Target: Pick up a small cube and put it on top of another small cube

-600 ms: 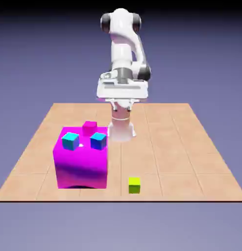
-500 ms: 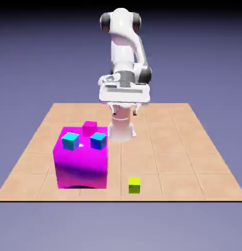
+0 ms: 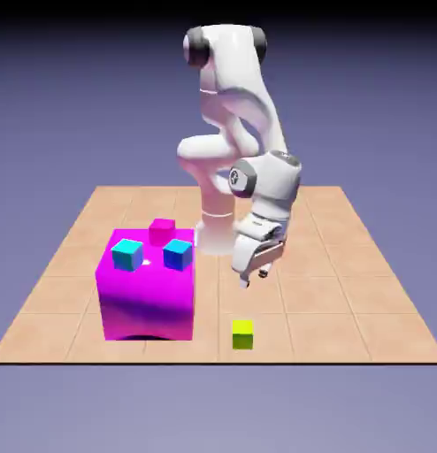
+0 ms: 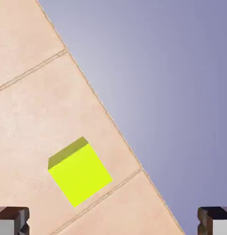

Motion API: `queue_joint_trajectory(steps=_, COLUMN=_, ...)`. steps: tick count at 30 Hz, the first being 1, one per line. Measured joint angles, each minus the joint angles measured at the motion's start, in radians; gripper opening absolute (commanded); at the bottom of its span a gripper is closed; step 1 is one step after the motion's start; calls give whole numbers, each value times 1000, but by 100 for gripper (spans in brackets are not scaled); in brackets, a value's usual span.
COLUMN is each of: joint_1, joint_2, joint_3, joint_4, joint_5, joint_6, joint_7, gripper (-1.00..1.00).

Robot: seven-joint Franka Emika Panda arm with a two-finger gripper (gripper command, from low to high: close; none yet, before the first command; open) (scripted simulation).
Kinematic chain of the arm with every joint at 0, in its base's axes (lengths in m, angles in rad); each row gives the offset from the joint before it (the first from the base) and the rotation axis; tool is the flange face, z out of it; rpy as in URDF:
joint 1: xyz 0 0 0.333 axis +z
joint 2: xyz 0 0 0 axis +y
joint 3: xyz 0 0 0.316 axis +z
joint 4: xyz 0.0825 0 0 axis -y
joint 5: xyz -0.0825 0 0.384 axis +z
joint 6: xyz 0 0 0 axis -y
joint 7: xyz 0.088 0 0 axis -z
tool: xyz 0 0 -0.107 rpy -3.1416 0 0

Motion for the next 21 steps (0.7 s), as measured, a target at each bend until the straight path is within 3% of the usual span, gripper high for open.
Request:
queue_joint_trajectory(steps=7, joint_1=80, joint_2=253, joint_3=0, joint_4=148, joint_5=-196, joint_6=-202, joint_7=-160, gripper=0)
queue_joint_trajectory(steps=12, joint_1=69, joint_2=363, joint_3=-41, joint_4=161, joint_5=-270, joint_6=-108, joint_7=-104, gripper=0)
queue_joint_trajectory(steps=13, joint_1=66, joint_2=397, joint_3=-54, joint_4=165, joint_5=-293, joint_6=-78, joint_7=-87, gripper=-100)
queue_joint_trajectory(steps=21, joint_1=81, joint_2=219, joint_3=-20, joint_4=157, joint_5=-177, joint_6=-247, joint_7=-177, gripper=-100)
